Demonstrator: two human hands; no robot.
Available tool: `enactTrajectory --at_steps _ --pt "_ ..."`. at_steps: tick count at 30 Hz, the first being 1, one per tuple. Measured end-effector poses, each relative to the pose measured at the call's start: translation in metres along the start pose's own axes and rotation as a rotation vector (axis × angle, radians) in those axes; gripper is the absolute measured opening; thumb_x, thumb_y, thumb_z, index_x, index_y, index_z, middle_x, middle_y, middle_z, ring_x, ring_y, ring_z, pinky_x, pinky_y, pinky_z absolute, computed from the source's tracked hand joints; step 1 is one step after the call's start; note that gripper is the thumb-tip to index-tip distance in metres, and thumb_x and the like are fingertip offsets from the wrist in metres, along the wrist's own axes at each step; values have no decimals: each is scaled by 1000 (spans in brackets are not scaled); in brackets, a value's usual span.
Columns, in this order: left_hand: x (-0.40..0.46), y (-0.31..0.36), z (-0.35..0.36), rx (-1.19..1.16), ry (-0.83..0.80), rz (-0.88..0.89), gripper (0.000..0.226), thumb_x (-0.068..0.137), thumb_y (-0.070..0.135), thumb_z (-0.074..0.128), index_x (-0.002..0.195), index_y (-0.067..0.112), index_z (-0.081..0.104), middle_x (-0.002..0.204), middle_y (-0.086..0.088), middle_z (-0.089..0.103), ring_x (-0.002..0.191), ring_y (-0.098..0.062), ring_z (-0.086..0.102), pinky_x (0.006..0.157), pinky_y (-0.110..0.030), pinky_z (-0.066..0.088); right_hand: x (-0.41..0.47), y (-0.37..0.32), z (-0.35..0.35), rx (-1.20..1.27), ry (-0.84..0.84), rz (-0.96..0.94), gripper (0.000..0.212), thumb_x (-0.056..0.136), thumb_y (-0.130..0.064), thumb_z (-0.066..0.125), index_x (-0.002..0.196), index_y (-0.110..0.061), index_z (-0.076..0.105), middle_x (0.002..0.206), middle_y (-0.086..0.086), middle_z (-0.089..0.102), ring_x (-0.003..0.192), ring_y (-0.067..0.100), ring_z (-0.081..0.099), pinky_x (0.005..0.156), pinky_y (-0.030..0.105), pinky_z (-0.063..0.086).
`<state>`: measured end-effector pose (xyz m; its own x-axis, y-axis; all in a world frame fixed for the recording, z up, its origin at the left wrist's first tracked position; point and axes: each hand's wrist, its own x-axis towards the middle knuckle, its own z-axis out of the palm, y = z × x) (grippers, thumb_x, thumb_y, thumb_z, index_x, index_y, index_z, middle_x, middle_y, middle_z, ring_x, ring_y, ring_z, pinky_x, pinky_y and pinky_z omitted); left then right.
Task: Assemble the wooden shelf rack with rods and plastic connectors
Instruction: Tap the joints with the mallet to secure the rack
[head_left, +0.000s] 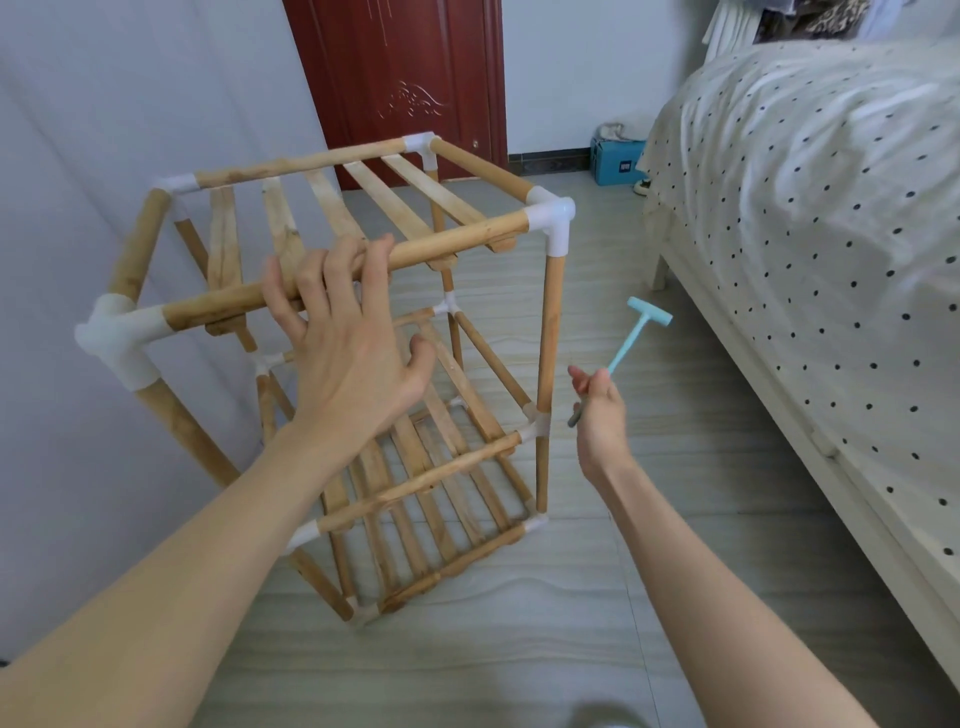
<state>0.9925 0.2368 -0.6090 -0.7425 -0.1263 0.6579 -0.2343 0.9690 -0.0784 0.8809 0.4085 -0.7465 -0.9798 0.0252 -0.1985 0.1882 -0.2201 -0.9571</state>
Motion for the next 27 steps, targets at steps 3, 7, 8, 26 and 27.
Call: enactTrajectory --at_steps 3,7,8,26,27 --pt "-2 -6 4 5 11 20 77 70 40 51 138 7 34 135 -19 38 127 -30 20 110 -57 -1 8 -12 15 27 -90 -11 39 102 -32 23 70 -18 40 95 11 61 116 36 52 91 35 43" --pt "-5 -19 11 -17 -9 41 82 76 40 46 147 8 20 147 -14 28 138 -33 12 110 -57 -8 -7 -13 14 8 -80 1 41 103 -30 23 67 -15 39 104 27 63 112 40 55 100 47 42" --pt "-6 -25 12 -40 -18 32 81 79 40 42 149 10 13 152 -12 19 142 -32 5 111 -55 -12 -17 -12 14 23 -79 -2 42 103 -29 23 67 -15 39 102 27 63 106 38 58 100 46 42" --pt "38 -52 -42 -386 -248 -87 49 96 38 28 138 18 43 135 -13 51 126 -28 43 113 -44 17 -104 4 -53 -287 -54 78 38 103 -25 26 73 -10 44 60 8 45 46 16 39 43 27 33" --pt "37 -42 -36 -303 -338 -38 51 98 42 25 144 23 32 144 -11 41 135 -28 33 115 -49 10 -102 8 -61 -324 -35 89 37 103 -26 26 75 -9 45 60 6 41 48 15 35 43 27 29"
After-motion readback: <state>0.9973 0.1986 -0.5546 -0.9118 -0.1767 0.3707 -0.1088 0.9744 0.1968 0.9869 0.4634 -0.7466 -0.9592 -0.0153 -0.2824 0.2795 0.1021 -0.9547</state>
